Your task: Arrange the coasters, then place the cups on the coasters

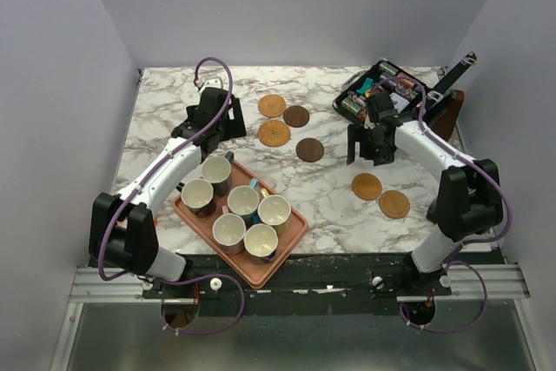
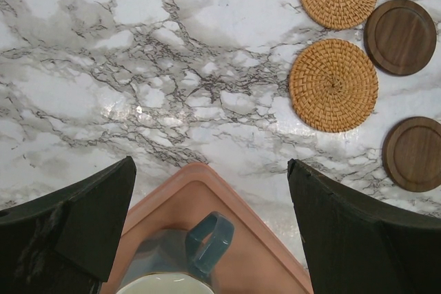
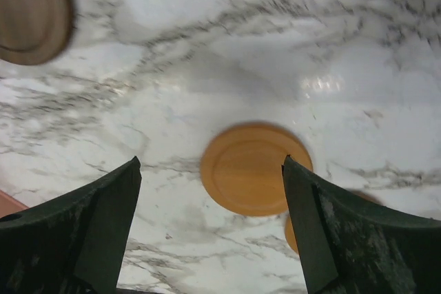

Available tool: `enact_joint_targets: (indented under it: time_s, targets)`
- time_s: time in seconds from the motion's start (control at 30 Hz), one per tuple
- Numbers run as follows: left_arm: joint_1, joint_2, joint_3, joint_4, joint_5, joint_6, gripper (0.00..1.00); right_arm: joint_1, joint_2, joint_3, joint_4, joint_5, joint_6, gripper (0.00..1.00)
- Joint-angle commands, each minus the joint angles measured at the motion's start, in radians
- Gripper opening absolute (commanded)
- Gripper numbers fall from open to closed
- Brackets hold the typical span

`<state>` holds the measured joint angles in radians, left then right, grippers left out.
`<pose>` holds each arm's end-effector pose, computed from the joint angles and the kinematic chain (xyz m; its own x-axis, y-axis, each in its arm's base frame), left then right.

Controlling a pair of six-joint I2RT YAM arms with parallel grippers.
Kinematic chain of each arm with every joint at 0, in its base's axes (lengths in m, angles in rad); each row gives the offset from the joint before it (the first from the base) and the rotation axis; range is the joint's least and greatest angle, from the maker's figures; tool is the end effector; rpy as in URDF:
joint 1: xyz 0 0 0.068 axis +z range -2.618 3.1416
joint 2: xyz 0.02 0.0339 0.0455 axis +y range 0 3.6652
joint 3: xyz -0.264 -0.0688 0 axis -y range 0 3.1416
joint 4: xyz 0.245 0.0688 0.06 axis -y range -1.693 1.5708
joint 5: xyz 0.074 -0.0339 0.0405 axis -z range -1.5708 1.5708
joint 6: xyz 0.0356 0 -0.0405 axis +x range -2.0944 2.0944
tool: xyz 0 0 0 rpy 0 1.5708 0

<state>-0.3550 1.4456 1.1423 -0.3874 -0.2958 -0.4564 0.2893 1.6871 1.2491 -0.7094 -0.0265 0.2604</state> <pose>0.3056 -0.1022 0.2907 -0.5899 -0.2309 -0.7737 -0.1539 0.9728 -0.1730 0.3285 0.0987 0.2262 -0.9205 -0.0054 -0.3908 -0.0607 0.9898 0.1291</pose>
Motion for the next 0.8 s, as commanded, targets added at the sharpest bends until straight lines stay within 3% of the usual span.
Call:
enact_joint_targets:
  time_s: [0.0,0.4,0.77]
  targets:
    - [0.004,0.012,-0.009,0.027,0.021,0.005,0.99,-0.01,-0.047,-0.117,-0.108,0.08,0.106,0.93]
    - [0.004,-0.022,-0.044,0.025,0.02,-0.007,0.99,-0.101,-0.053,-0.243,-0.058,0.039,0.165,0.95]
    - [0.004,-0.062,-0.072,0.015,-0.002,-0.022,0.99,-0.101,0.045,-0.177,0.017,-0.17,0.082,0.85]
